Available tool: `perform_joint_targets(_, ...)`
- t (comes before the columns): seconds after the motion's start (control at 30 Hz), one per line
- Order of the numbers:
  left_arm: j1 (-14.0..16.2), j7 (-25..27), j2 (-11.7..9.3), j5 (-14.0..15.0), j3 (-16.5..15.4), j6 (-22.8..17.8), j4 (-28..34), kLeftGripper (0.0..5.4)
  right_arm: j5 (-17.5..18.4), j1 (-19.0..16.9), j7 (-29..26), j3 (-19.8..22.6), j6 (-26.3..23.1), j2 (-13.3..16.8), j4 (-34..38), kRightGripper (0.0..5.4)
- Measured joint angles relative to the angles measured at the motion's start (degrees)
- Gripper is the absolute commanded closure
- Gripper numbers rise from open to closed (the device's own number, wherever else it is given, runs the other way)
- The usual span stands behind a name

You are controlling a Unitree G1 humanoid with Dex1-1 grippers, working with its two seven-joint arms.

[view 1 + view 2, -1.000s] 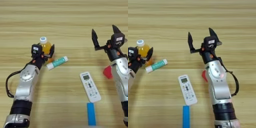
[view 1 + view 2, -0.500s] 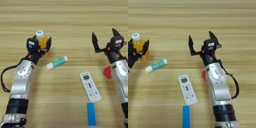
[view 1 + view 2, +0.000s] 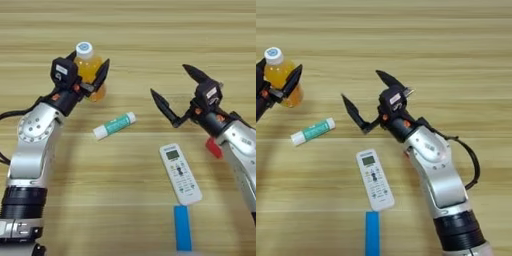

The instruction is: Move the objects on the table

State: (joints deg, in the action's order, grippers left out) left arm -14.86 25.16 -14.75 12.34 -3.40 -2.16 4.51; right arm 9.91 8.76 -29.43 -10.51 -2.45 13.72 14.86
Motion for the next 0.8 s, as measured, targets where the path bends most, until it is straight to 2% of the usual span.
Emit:
perform_joint_targets(0.27,0.6,4.1,-0.1,2.7,2.6,-3.5,5.4,1.91,2.0,0.0,-6.4,-2.7,-5.5,3.9,4.1,0.0)
perform_joint_targets(0.53,3.1,9.7,-0.7,6.2,6.1,-6.1,11.0,1.91,4.6,1.9,-8.5,-2.7,-10.5,4.9,5.9,0.0)
perform_joint_targets(0.67,4.4,12.1,-1.8,7.9,7.3,-7.1,13.7,1.91,4.9,2.3,-8.3,-2.7,-11.8,4.8,6.0,0.0)
perform_joint_targets(0.8,4.8,13.3,-2.0,8.6,8.5,-8.3,15.4,1.91,4.9,2.8,-7.9,-2.7,-12.1,4.3,6.0,0.0)
